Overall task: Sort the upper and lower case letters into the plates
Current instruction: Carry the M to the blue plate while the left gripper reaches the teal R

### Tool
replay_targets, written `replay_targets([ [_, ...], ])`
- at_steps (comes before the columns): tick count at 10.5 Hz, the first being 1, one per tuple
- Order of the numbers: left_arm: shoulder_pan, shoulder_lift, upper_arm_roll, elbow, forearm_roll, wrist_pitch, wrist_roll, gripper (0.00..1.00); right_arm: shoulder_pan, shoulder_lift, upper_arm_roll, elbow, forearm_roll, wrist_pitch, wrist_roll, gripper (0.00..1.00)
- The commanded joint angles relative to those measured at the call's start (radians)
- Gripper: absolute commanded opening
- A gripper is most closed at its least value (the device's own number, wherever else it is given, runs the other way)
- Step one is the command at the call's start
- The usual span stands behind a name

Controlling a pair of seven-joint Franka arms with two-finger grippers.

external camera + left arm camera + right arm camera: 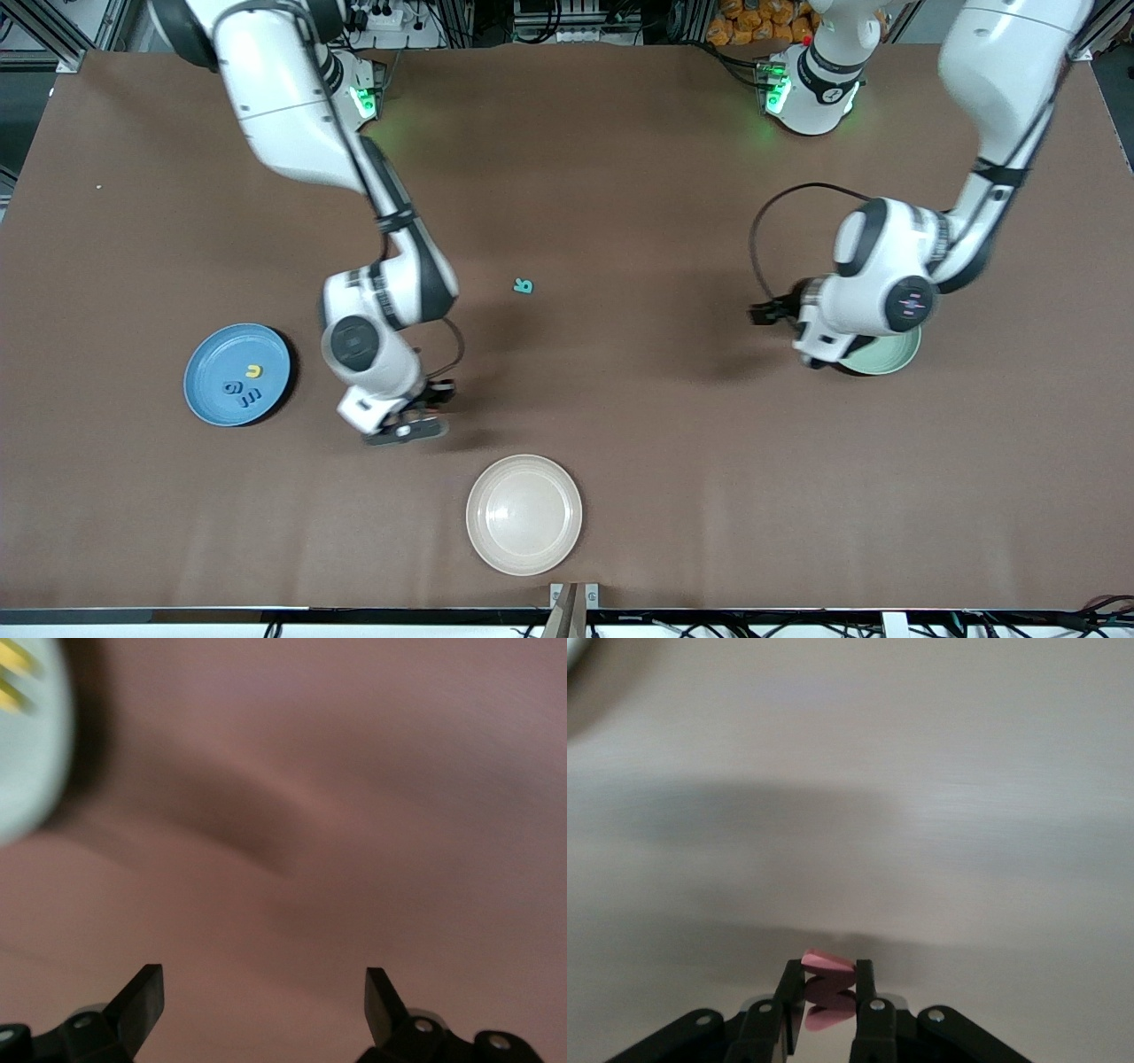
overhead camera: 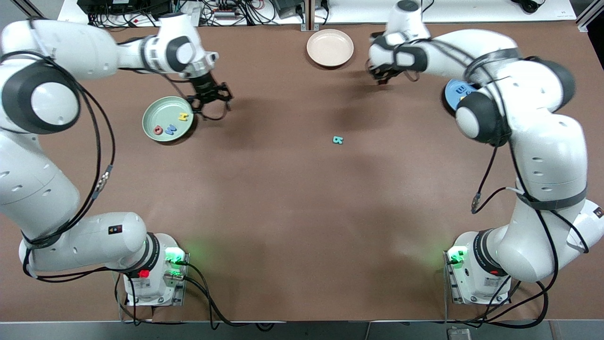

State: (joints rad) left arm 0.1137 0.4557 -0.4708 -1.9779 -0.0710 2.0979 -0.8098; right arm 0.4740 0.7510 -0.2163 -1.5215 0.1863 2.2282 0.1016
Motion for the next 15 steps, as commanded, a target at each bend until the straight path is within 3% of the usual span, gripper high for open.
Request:
replay_targets([
  [1,-0.121,0.081,0.005,0.080,-0.044,0.089,-0.191,1.00,-0.138,-0.123,0.015,-0.075,0.001,-0.102,-0.072,0.00],
  [3,-0.245,0.142,0.005,0.112,-0.076,0.258,-0.432,1.00,-0.237,-0.179,-0.003,-0.150,-0.004,-0.101,-0.239,0.00],
  [7,-0.414,0.236,0.008,0.214,-0.096,0.400,-0.899,1.00,-0.261,-0.214,-0.103,-0.223,-0.027,-0.105,-0.373,0.00],
  [9,-0.477,0.262,0.009,0.220,-0.113,0.491,-1.114,1.00,-0.279,-0.213,-0.103,-0.249,-0.025,-0.093,-0.384,0.00],
  [13,-0.565,0.294,0.012,0.253,-0.167,0.557,-1.348,1.00,-0.279,-0.249,-0.107,-0.333,-0.027,-0.070,-0.389,0.00],
  [14,-0.568,0.328,0.014,0.299,-0.174,0.566,-1.434,1.00,-0.279,-0.269,-0.116,-0.351,-0.028,-0.074,-0.389,0.05],
  [15,-0.592,0.357,0.015,0.336,-0.156,0.570,-1.468,1.00,-0.281,-0.280,-0.120,-0.358,-0.030,-0.084,-0.390,0.17],
])
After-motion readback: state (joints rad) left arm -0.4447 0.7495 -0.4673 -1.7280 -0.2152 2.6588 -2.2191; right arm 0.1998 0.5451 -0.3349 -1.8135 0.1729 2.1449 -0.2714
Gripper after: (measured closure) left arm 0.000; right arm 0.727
